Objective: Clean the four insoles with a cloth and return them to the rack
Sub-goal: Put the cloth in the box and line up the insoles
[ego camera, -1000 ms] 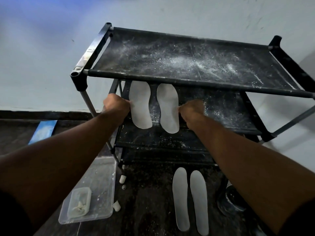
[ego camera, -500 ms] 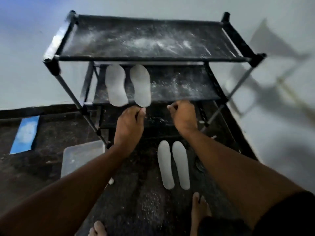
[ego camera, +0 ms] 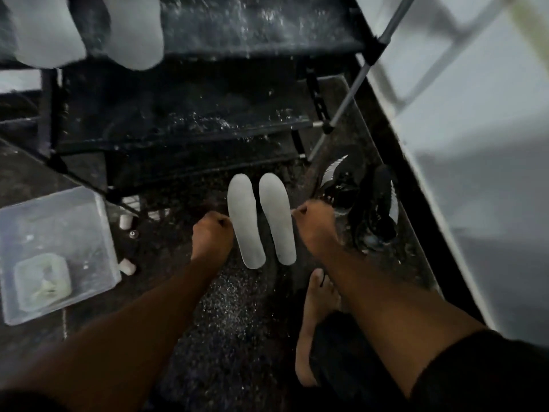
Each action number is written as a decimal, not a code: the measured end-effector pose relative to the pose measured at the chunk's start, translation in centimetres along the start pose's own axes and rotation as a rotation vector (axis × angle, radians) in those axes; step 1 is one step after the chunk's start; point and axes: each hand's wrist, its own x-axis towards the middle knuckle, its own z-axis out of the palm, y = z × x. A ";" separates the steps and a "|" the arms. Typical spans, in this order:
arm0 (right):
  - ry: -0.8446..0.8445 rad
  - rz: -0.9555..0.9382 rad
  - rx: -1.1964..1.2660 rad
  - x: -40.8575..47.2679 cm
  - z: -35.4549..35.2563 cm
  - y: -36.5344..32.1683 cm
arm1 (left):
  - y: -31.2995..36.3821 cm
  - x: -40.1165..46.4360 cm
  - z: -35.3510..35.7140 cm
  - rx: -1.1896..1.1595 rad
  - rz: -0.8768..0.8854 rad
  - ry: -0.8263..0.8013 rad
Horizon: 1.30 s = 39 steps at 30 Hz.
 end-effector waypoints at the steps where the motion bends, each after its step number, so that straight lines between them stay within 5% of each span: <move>1: 0.001 0.010 -0.018 0.5 1.0 0.7 | -0.3 0.7 0.6 0.015 -0.010 0.000; 19: -0.063 0.308 -0.029 4.9 11.7 4.2 | -5.0 5.8 7.9 -0.031 -0.313 0.011; 28: -0.019 0.484 0.271 5.7 12.3 4.9 | -4.5 6.5 8.6 -0.189 -0.405 0.077; 39: 0.113 0.469 0.573 4.5 11.9 4.6 | -6.7 6.4 7.1 -0.459 -0.391 0.118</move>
